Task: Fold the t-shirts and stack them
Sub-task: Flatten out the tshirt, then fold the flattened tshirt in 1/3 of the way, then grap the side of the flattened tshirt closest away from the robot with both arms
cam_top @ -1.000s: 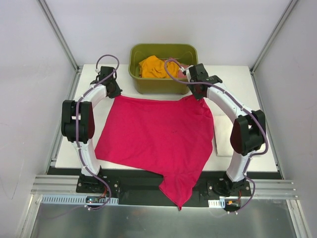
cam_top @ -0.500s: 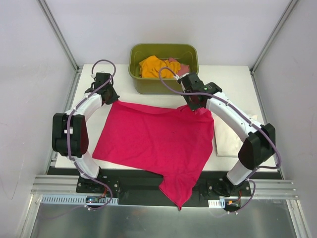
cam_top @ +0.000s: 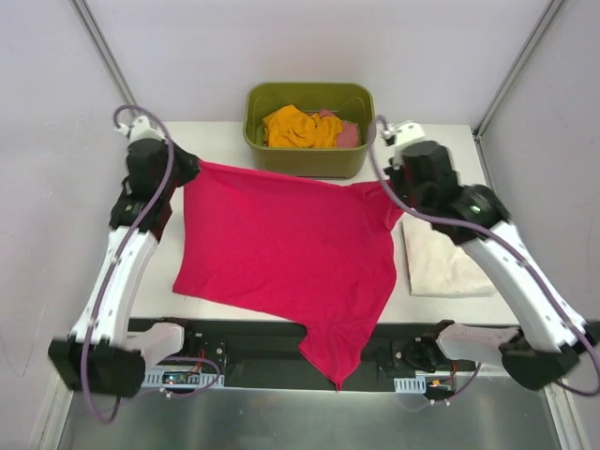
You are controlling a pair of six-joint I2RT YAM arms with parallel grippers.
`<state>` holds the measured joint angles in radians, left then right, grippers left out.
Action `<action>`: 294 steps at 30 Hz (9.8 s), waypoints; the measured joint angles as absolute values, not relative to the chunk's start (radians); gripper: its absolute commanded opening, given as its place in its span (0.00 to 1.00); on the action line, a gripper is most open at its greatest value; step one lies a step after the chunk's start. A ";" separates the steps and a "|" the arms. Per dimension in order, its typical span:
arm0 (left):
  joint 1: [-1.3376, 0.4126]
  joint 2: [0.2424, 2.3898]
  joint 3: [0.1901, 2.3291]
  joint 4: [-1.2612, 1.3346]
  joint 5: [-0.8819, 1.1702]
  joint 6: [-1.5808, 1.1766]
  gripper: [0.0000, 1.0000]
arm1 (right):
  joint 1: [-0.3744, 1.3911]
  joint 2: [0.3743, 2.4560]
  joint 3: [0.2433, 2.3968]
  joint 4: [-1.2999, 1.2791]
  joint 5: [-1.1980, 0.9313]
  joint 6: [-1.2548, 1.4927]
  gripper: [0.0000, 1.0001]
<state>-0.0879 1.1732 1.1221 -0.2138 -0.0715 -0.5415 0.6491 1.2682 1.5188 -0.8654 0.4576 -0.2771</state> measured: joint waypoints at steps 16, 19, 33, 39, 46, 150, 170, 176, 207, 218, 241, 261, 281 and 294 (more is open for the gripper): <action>-0.088 0.571 1.510 -0.131 0.113 -0.497 0.00 | 0.651 0.763 1.943 -0.839 -0.199 -0.458 0.02; -0.083 0.572 1.608 -0.132 0.182 -0.498 0.00 | 0.650 0.759 2.054 -0.870 -0.303 -0.458 0.02; -0.050 0.743 1.662 -0.109 0.116 -0.432 0.00 | 0.613 0.796 1.919 -0.758 -0.028 -0.612 0.07; -0.050 1.021 1.312 -0.064 0.010 -0.411 0.00 | 0.585 0.996 1.515 -0.649 0.271 -0.633 0.06; -0.051 1.558 1.089 -0.063 -0.066 -0.407 0.00 | 0.462 1.499 1.412 -0.627 0.283 -0.536 0.02; -0.050 1.877 1.277 0.022 0.038 -0.270 0.00 | 0.387 1.934 1.634 -0.682 0.308 -0.389 0.08; -0.050 1.436 0.882 -0.080 -0.079 -0.366 0.04 | 0.717 1.514 1.265 -0.948 0.150 -0.113 0.21; -0.050 1.344 0.810 -0.176 -0.168 -0.443 0.58 | 0.828 1.510 1.210 -0.983 0.031 -0.019 0.74; 0.035 1.786 1.110 -0.229 0.226 -0.604 0.99 | 0.296 1.747 1.096 -0.582 -0.175 0.248 0.97; 0.125 1.787 1.101 -0.223 0.260 -0.646 0.99 | 0.280 1.824 1.196 -0.640 -0.183 0.244 0.97; 0.146 1.931 1.303 -0.229 0.259 -0.691 0.99 | 0.181 2.218 1.810 -0.680 -0.270 0.062 0.97; 0.146 1.255 0.727 -0.226 0.254 -0.728 0.99 | 0.441 1.240 0.830 -0.629 -0.079 0.218 0.95; 0.146 0.826 0.529 -0.543 -0.135 -0.852 0.85 | 1.347 1.387 0.887 -0.731 0.144 0.245 0.83; 0.146 0.992 0.482 -0.583 -0.261 -0.917 0.42 | 1.359 1.370 0.802 -0.659 0.070 0.231 0.81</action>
<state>0.1463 0.9924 0.4816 -0.5835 -0.2611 -0.9169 1.3594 1.3705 0.8017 -0.6590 0.0700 0.2306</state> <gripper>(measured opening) 0.458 0.812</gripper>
